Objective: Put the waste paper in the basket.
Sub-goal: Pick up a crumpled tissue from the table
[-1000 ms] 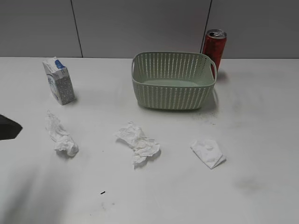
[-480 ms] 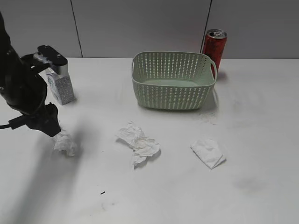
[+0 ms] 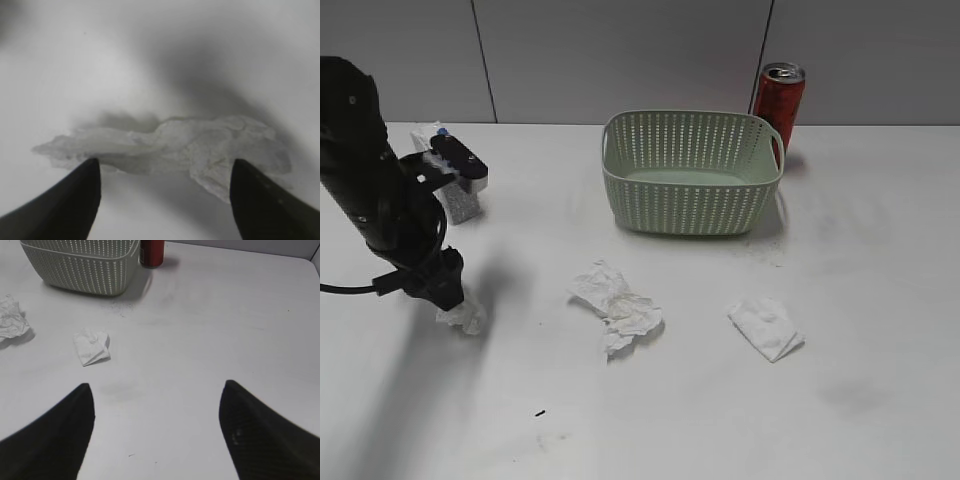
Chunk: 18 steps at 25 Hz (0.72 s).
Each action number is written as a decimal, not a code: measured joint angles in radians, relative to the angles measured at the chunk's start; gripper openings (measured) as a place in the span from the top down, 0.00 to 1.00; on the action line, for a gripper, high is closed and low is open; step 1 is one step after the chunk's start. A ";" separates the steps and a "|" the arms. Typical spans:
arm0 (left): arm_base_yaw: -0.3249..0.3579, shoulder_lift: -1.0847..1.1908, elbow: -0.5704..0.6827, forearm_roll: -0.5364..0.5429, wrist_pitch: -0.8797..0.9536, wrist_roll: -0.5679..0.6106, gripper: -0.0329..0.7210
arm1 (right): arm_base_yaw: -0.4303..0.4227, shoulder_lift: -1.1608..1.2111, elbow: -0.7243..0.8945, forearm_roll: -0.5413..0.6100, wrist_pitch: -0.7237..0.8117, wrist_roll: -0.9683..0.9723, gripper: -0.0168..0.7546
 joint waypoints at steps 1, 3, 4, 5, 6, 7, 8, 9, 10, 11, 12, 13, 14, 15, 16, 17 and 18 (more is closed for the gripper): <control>-0.006 0.011 0.000 0.000 -0.005 0.000 0.17 | 0.000 0.000 0.000 0.000 0.000 0.000 0.22; -0.023 0.033 0.000 0.000 -0.019 0.000 0.17 | 0.000 0.000 0.000 0.000 0.000 0.000 0.22; -0.031 0.045 0.000 0.001 -0.027 0.001 0.17 | 0.000 0.000 0.000 0.000 0.000 0.000 0.22; -0.037 0.056 -0.001 0.001 -0.036 0.001 0.17 | 0.000 0.000 0.000 0.000 0.000 0.000 0.22; -0.044 0.066 -0.001 0.001 -0.040 0.002 0.17 | 0.000 0.000 0.000 0.000 0.000 0.000 0.22; -0.046 0.072 -0.006 0.003 -0.040 0.003 0.17 | 0.000 0.000 0.000 0.000 0.000 0.000 0.22; -0.046 0.077 -0.009 0.005 -0.037 0.003 0.17 | 0.000 0.000 0.000 -0.001 0.000 0.000 0.22; -0.046 0.080 -0.011 0.005 -0.036 0.003 0.17 | 0.000 0.000 0.000 -0.001 0.000 0.000 0.22; -0.046 0.082 -0.013 0.005 -0.034 0.004 0.17 | 0.000 0.000 0.000 -0.001 0.000 0.000 0.22; -0.046 0.084 -0.015 0.005 -0.031 0.004 0.17 | 0.000 0.000 0.000 -0.001 0.000 0.000 0.22; -0.046 0.085 -0.017 0.005 -0.027 0.004 0.18 | 0.000 0.000 0.000 -0.001 0.000 0.000 0.22; -0.046 0.086 -0.019 0.005 -0.027 0.004 0.19 | 0.000 0.000 0.000 -0.001 0.000 0.000 0.22; -0.046 0.086 -0.019 0.005 -0.028 0.004 0.22 | 0.000 0.000 0.000 -0.001 0.000 0.000 0.22; -0.046 0.086 -0.019 0.003 -0.031 0.004 0.28 | 0.000 0.000 0.000 -0.002 0.000 0.002 0.22; -0.046 0.087 -0.019 0.001 -0.034 0.004 0.35 | 0.000 0.000 0.000 -0.004 0.000 0.007 0.22; -0.046 0.087 -0.020 -0.001 -0.038 0.004 0.45 | 0.000 0.000 0.000 -0.006 0.000 0.011 0.22; -0.047 0.087 -0.020 -0.002 -0.040 0.004 0.55 | 0.000 0.000 0.000 -0.010 0.000 0.015 0.22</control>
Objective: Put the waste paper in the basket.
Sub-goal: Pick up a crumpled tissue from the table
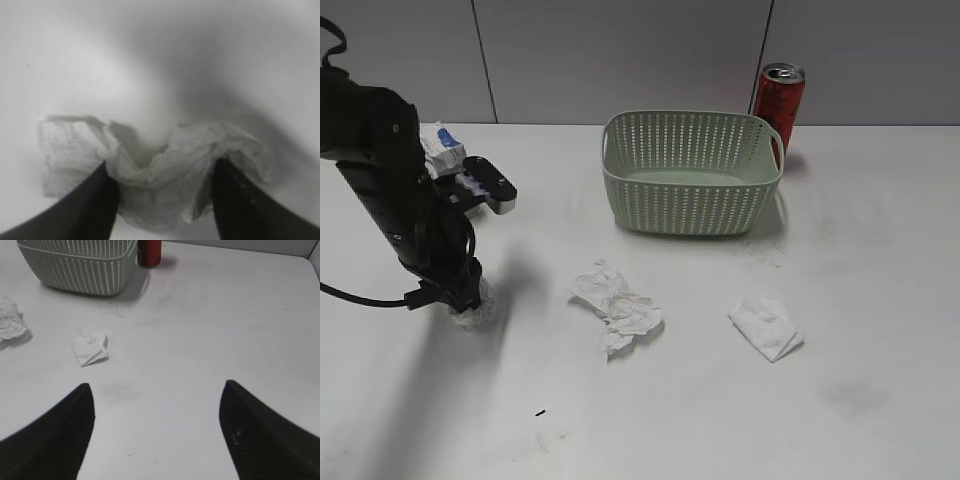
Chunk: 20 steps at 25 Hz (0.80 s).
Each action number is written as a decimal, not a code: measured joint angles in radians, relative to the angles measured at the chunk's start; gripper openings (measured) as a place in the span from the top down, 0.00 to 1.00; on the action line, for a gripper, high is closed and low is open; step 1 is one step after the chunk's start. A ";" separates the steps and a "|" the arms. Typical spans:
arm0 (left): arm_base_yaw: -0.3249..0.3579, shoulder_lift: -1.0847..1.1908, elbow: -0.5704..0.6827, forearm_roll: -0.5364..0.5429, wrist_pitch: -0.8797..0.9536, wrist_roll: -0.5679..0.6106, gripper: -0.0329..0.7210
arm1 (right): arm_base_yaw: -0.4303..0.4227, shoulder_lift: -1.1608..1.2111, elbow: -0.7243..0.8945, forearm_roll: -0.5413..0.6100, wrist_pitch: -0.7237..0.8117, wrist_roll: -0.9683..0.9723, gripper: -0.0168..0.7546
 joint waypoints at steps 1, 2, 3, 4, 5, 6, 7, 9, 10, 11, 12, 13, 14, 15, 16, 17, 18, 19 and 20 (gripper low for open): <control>0.000 0.000 0.000 -0.002 -0.001 0.000 0.67 | 0.000 0.000 0.000 -0.001 0.000 0.001 0.22; 0.000 0.000 0.000 -0.003 -0.002 0.000 0.78 | 0.000 0.000 0.000 -0.002 0.000 0.002 0.22; 0.000 0.000 0.000 -0.005 -0.002 0.000 0.85 | 0.000 0.000 0.000 -0.002 0.000 0.002 0.22; 0.000 0.000 0.000 -0.006 -0.002 0.000 0.90 | 0.000 0.000 0.000 -0.003 0.000 0.002 0.22; 0.000 0.000 0.000 -0.006 -0.002 0.000 0.91 | 0.000 0.000 0.000 -0.002 0.000 0.003 0.22; -0.001 -0.002 0.000 -0.006 -0.002 0.000 0.92 | 0.000 0.000 0.000 -0.002 0.000 0.003 0.22; -0.001 -0.005 0.000 -0.006 -0.001 0.000 0.92 | 0.000 0.000 0.000 -0.003 0.000 0.003 0.22; -0.002 -0.015 -0.011 -0.005 0.019 0.000 0.92 | 0.000 0.000 0.000 -0.003 0.000 0.003 0.22; -0.002 -0.022 -0.027 -0.003 0.037 0.000 0.92 | 0.000 0.000 0.000 -0.003 0.000 0.004 0.22; -0.002 -0.036 -0.055 -0.003 0.054 0.000 0.92 | 0.000 0.000 0.000 -0.003 0.000 0.005 0.22; -0.002 -0.053 -0.085 -0.006 0.072 0.000 0.92 | 0.000 0.000 0.000 -0.003 0.000 0.005 0.22; -0.002 -0.068 -0.128 -0.017 0.083 0.000 0.92 | 0.000 0.000 0.000 -0.003 0.000 0.005 0.22; -0.002 -0.085 -0.175 -0.040 0.089 0.000 0.92 | 0.000 0.000 0.000 -0.003 0.000 0.005 0.22; -0.003 -0.098 -0.218 -0.073 0.089 0.000 0.92 | 0.000 0.000 0.000 -0.003 0.000 0.005 0.22; -0.006 -0.104 -0.271 -0.111 0.087 0.000 0.92 | 0.000 0.000 0.000 -0.003 0.000 0.006 0.22; -0.013 -0.106 -0.324 -0.143 0.075 0.000 0.92 | 0.000 0.000 0.000 -0.003 0.000 0.006 0.22; -0.022 -0.106 -0.372 -0.178 0.051 0.000 0.92 | 0.000 0.000 0.000 -0.003 0.000 0.006 0.22; -0.033 -0.106 -0.408 -0.212 0.019 0.000 0.92 | 0.000 0.000 0.000 -0.003 0.000 0.006 0.22; -0.048 -0.104 -0.444 -0.239 -0.028 0.000 0.92 | 0.000 0.000 0.000 -0.003 0.000 0.006 0.22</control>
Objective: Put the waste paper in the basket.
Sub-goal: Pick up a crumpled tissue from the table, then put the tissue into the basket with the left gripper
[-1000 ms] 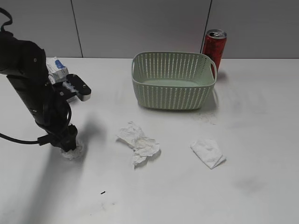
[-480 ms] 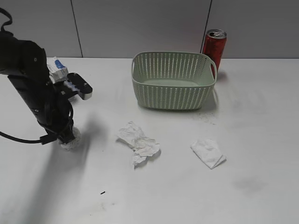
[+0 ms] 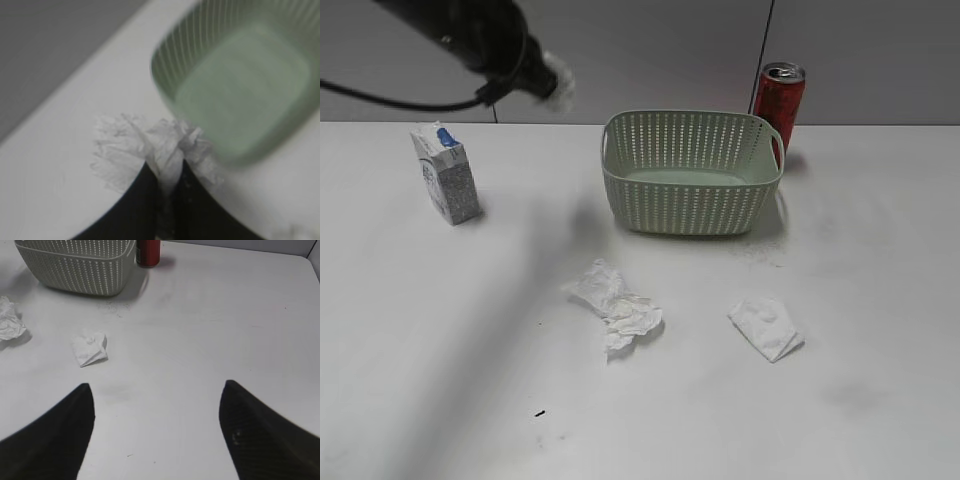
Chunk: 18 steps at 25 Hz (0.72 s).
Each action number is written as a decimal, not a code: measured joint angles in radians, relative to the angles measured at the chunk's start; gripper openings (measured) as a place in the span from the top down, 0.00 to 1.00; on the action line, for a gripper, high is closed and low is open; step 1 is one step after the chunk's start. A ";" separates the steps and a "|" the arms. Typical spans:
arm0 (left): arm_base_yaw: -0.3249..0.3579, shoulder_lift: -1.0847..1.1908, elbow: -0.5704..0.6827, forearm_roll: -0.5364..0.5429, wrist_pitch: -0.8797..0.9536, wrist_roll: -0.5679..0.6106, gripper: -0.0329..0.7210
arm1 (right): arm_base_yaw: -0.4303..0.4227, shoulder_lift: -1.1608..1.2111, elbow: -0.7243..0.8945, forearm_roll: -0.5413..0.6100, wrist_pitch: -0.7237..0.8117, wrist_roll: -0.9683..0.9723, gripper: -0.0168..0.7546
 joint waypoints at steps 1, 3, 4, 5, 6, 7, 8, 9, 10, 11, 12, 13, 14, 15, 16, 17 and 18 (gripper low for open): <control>-0.018 0.004 -0.030 -0.034 -0.065 0.000 0.92 | 0.000 0.000 0.000 0.000 0.000 0.000 0.22; -0.053 0.017 -0.060 -0.107 -0.215 0.000 0.92 | 0.000 0.000 0.000 -0.001 0.000 0.000 0.22; -0.075 0.026 -0.065 -0.132 -0.301 0.000 0.92 | 0.000 0.000 0.000 -0.001 0.000 0.000 0.22; -0.098 0.038 -0.067 -0.153 -0.383 0.000 0.92 | 0.000 0.000 0.000 -0.002 0.000 0.000 0.22; -0.118 0.054 -0.067 -0.164 -0.443 0.000 0.92 | 0.000 0.000 0.000 -0.002 0.000 0.000 0.22; -0.141 0.068 -0.067 -0.167 -0.508 0.000 0.92 | 0.000 0.000 0.000 -0.002 0.000 0.000 0.22; -0.163 0.088 -0.067 -0.170 -0.561 0.000 0.92 | 0.000 0.000 0.000 -0.003 0.000 0.000 0.22; -0.182 0.109 -0.067 -0.170 -0.599 0.000 0.92 | 0.000 0.000 0.000 -0.003 0.000 0.000 0.22; -0.202 0.132 -0.067 -0.169 -0.639 0.000 0.92 | 0.000 0.000 0.000 -0.003 0.000 0.000 0.22; -0.221 0.153 -0.067 -0.167 -0.672 0.000 0.93 | 0.000 0.000 0.000 -0.003 0.000 0.000 0.22; -0.238 0.178 -0.067 -0.164 -0.699 0.000 0.93 | 0.000 0.000 0.000 -0.003 0.000 0.000 0.22; -0.249 0.203 -0.067 -0.163 -0.718 0.000 0.93 | 0.000 0.000 0.000 -0.003 0.000 0.000 0.22; -0.260 0.228 -0.067 -0.163 -0.733 0.000 0.93 | 0.000 0.000 0.000 -0.003 0.000 0.000 0.22; -0.268 0.248 -0.067 -0.163 -0.740 0.000 0.92 | 0.000 0.000 0.000 -0.004 0.000 0.000 0.22; -0.273 0.270 -0.067 -0.162 -0.738 0.000 0.91 | 0.000 0.000 0.000 -0.004 0.000 0.001 0.22; -0.274 0.289 -0.067 -0.162 -0.730 0.000 0.88 | 0.000 0.000 0.000 -0.004 0.000 0.001 0.22; -0.274 0.303 -0.067 -0.163 -0.712 0.000 0.84 | 0.000 0.000 0.000 -0.004 0.000 0.001 0.22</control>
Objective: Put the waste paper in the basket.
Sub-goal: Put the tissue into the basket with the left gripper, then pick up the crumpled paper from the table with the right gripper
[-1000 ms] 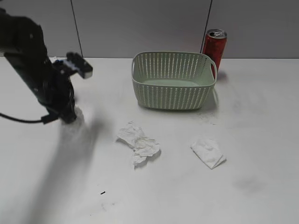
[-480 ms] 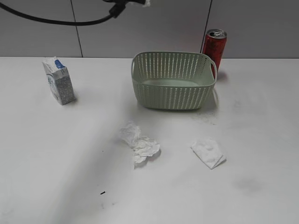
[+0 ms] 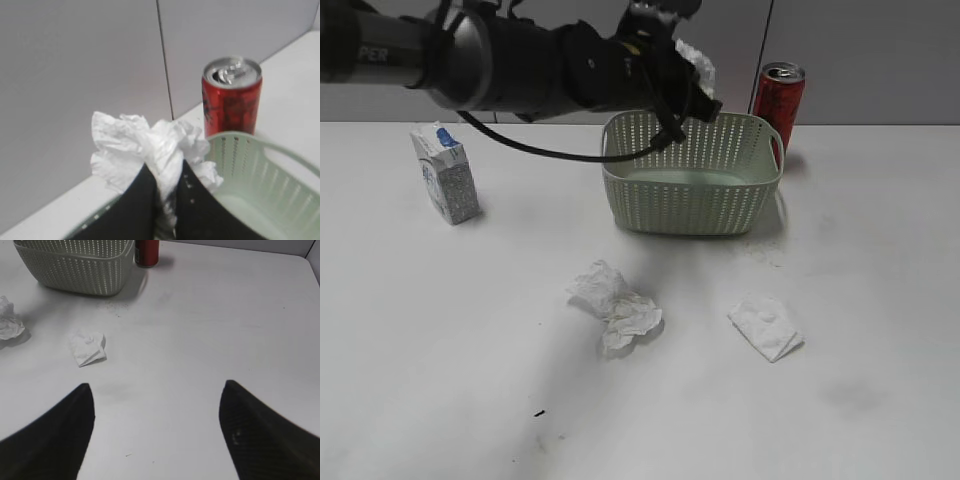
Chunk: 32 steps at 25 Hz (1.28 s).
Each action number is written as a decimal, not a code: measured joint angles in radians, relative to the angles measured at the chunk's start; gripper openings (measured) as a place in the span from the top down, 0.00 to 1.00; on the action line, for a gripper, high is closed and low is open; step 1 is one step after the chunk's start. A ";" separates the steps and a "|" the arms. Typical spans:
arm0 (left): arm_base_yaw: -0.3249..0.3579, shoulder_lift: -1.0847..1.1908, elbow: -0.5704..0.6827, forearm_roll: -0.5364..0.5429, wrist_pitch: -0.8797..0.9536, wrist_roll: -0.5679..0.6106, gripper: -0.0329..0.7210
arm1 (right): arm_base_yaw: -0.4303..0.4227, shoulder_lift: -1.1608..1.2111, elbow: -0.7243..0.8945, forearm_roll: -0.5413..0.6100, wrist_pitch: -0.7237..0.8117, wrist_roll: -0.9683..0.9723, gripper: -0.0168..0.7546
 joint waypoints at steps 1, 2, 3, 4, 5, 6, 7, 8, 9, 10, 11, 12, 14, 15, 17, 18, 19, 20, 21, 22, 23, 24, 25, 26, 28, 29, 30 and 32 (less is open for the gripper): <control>0.000 0.013 0.000 -0.001 0.029 0.000 0.76 | 0.000 0.000 0.000 0.000 0.000 0.000 0.22; 0.000 0.021 0.000 -0.001 0.055 0.000 0.65 | 0.000 0.000 0.000 0.000 0.000 0.000 0.22; 0.000 0.026 0.001 -0.002 0.083 0.000 0.51 | 0.000 0.000 0.000 0.000 0.000 0.000 0.22; 0.000 0.028 0.001 -0.002 0.106 0.000 0.39 | 0.000 0.000 0.000 0.000 0.000 0.000 0.22; 0.000 0.029 0.001 -0.002 0.120 0.000 0.26 | 0.000 0.000 0.000 0.000 0.000 0.000 0.22; 0.000 0.029 0.001 -0.002 0.126 0.000 0.17 | 0.000 0.000 0.000 0.000 0.000 0.000 0.22; 0.000 0.027 0.001 -0.002 0.133 0.000 0.14 | 0.000 0.000 0.000 0.000 0.000 0.000 0.22; 0.000 0.021 0.001 -0.002 0.140 0.000 0.12 | 0.000 0.000 0.000 0.000 0.000 0.000 0.22; 0.000 0.013 0.001 -0.002 0.149 0.000 0.11 | 0.000 0.000 0.000 0.000 0.000 0.000 0.22; 0.000 0.000 0.001 -0.002 0.163 0.000 0.11 | 0.000 0.000 0.000 0.000 0.000 0.000 0.22; 0.000 -0.013 0.001 -0.002 0.176 0.000 0.11 | 0.000 0.000 0.000 0.000 0.000 0.000 0.22; 0.000 -0.031 0.001 0.001 0.188 0.000 0.11 | 0.000 0.000 0.000 0.000 0.000 0.000 0.22; 0.001 -0.071 0.001 0.002 0.224 0.000 0.11 | 0.000 0.000 0.000 0.000 0.000 0.000 0.22; 0.003 -0.091 0.001 0.003 0.253 0.000 0.11 | 0.000 0.000 0.000 0.000 0.000 0.000 0.22; 0.010 -0.139 0.001 0.004 0.328 -0.001 0.13 | 0.000 0.000 0.000 0.000 0.000 0.000 0.22; 0.017 -0.159 0.001 0.007 0.379 -0.006 0.14 | 0.000 0.000 0.000 0.000 0.000 0.000 0.22; 0.025 -0.183 0.001 0.016 0.433 -0.021 0.16 | 0.000 0.000 0.000 0.000 0.000 0.000 0.22; 0.033 -0.206 0.001 0.039 0.480 -0.046 0.18 | 0.000 0.000 0.000 0.000 0.000 0.000 0.22; 0.042 -0.229 0.001 0.071 0.536 -0.094 0.19 | 0.000 0.000 0.000 0.000 0.000 0.000 0.22; 0.051 -0.246 0.001 0.127 0.593 -0.154 0.21 | 0.000 0.000 0.000 0.000 0.000 0.000 0.22; 0.059 -0.266 0.001 0.195 0.641 -0.220 0.21 | 0.000 0.000 0.000 0.000 0.000 0.000 0.22; 0.065 -0.283 0.001 0.267 0.698 -0.271 0.22 | 0.000 0.000 0.000 0.000 0.000 0.000 0.22; 0.071 -0.294 0.001 0.319 0.753 -0.322 0.22 | 0.000 0.000 0.000 0.000 0.000 0.001 0.22; 0.077 -0.305 0.000 0.366 0.803 -0.358 0.22 | 0.000 0.000 0.000 -0.001 0.000 0.001 0.22; 0.080 -0.319 0.000 0.411 0.888 -0.399 0.22 | 0.000 0.000 0.000 -0.001 0.000 0.001 0.22; 0.080 -0.321 0.000 0.418 0.934 -0.413 0.23 | 0.000 0.000 0.000 -0.001 0.000 0.001 0.22; 0.080 -0.323 0.000 0.422 0.983 -0.425 0.23 | 0.000 0.000 0.000 -0.001 0.000 0.001 0.22; 0.079 -0.325 0.000 0.432 1.087 -0.433 0.23 | 0.000 0.000 0.000 -0.001 0.000 0.001 0.22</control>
